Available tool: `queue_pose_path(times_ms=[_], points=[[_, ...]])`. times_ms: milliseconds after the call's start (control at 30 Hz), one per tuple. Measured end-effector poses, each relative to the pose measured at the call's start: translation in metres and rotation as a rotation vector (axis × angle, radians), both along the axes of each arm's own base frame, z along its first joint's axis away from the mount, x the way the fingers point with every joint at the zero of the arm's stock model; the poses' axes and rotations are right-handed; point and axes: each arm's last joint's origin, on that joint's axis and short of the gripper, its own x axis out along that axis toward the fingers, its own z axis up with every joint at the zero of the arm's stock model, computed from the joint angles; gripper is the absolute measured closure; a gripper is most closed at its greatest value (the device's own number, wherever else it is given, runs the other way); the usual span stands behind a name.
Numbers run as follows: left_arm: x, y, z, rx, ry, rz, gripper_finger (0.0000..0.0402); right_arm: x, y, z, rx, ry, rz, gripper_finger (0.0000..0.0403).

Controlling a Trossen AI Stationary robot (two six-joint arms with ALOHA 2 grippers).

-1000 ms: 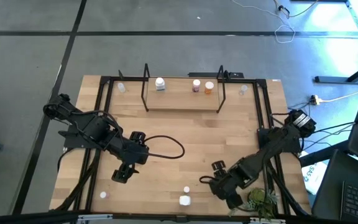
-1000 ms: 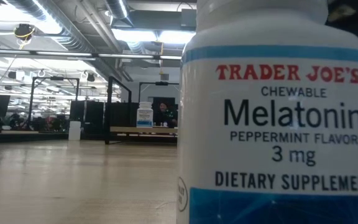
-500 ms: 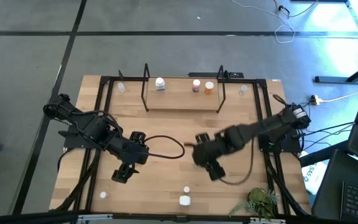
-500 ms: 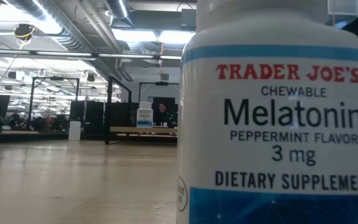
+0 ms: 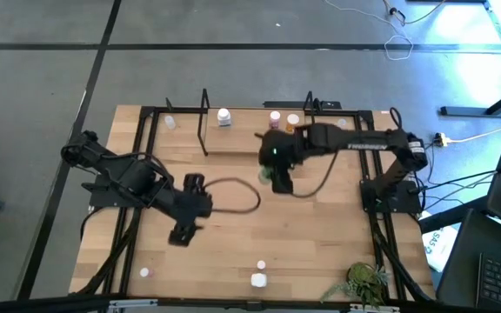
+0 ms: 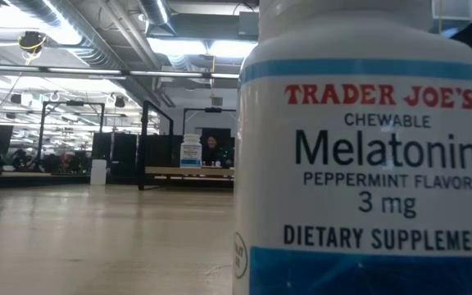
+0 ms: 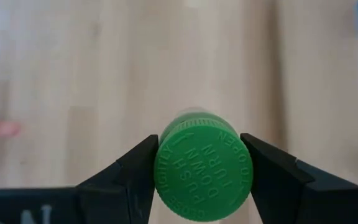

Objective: Pick and place medicine bottles onto shelf by color
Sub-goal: Put the green pill bottle on the shelf

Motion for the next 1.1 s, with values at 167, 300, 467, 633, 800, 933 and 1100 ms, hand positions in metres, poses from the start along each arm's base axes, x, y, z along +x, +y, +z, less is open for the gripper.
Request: queue_pose_path(times_ms=[167,300,467,633,800,933,1100], points=[[0.01,0.024,0.001,-0.016,-0.042,0.267,0.0126,0.003,-0.039,0.004,-0.046,-0.074,-0.042,0.0192],[0.018,0.049,0.001,-0.056,-0.062,0.455,0.0126,0.002,-0.065,0.007,-0.093,-0.123,-0.043,0.0192],[0.024,0.076,0.001,-0.069,-0.067,0.576,0.0126,0.001,-0.096,0.01,-0.091,-0.207,-0.043,0.0192],[0.027,0.098,0.001,-0.074,-0.072,0.664,0.0126,0.009,-0.127,-0.006,-0.114,-0.222,-0.064,0.0192],[0.028,0.113,0.001,-0.096,-0.079,0.75,0.0126,0.018,-0.151,-0.031,-0.122,-0.184,-0.087,0.0192],[0.028,0.12,0.001,-0.096,-0.078,0.776,0.0126,0.022,-0.166,-0.047,-0.122,-0.16,-0.103,0.0192],[0.028,0.124,0.001,-0.096,-0.077,0.787,0.0126,0.028,-0.179,-0.063,-0.134,-0.155,-0.118,0.0192]])
